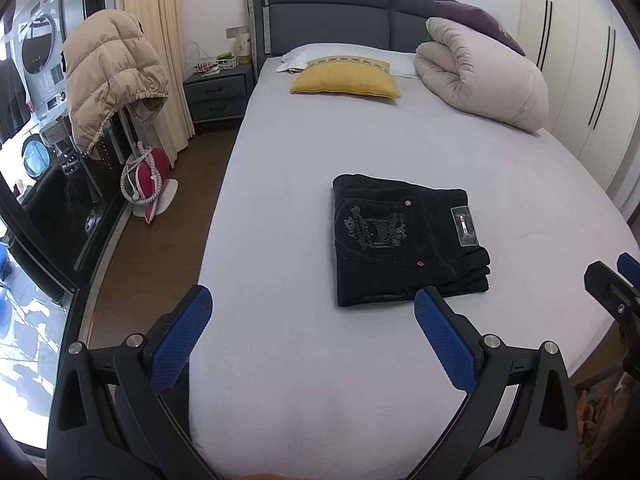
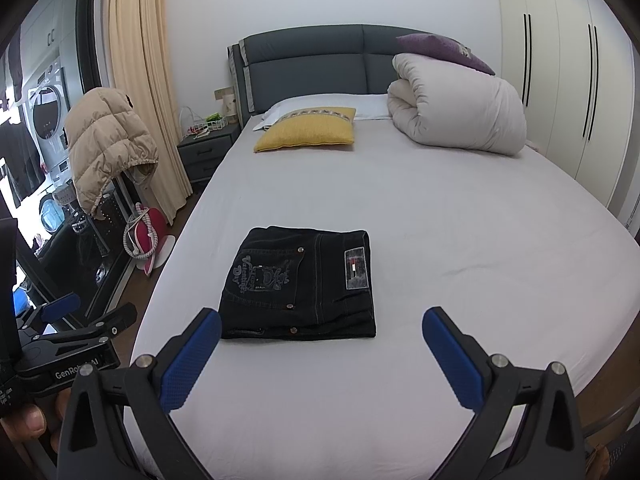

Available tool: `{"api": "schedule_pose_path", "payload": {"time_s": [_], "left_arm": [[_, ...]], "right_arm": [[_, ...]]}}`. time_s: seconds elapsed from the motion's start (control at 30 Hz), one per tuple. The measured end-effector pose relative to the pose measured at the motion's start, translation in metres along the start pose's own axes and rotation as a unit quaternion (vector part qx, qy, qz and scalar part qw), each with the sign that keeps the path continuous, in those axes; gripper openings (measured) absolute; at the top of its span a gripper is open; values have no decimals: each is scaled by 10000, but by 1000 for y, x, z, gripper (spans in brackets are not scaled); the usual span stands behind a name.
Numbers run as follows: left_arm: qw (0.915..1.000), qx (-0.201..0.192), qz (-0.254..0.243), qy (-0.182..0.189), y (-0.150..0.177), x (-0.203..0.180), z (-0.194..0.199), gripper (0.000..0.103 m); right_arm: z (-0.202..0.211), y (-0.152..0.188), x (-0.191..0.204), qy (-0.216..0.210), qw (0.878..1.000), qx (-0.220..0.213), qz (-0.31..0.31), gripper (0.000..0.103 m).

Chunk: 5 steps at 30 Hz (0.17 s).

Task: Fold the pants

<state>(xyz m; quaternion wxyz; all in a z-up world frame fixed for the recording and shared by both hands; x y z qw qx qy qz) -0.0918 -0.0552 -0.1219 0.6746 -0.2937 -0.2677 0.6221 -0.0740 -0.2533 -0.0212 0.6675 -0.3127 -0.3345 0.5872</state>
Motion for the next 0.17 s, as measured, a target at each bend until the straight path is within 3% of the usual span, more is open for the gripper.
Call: {"api": "schedule_pose_path", "payload": {"time_s": [0.17], "left_arm": [[10000, -71, -38, -16, 1, -1, 2, 103]], "right_arm": [[-2, 3, -1, -6, 10000, 19, -5, 103]]}}
Point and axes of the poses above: each gripper's, at about its wrist camera, not at the fingertips, and z roughly against the way its jaws point, x to its left, y to its underside, the point moved 1 cm from there along -z, roughly the way its jaws point, and after that the axes turned 4 degrees about -x, right-handed, at the moved point
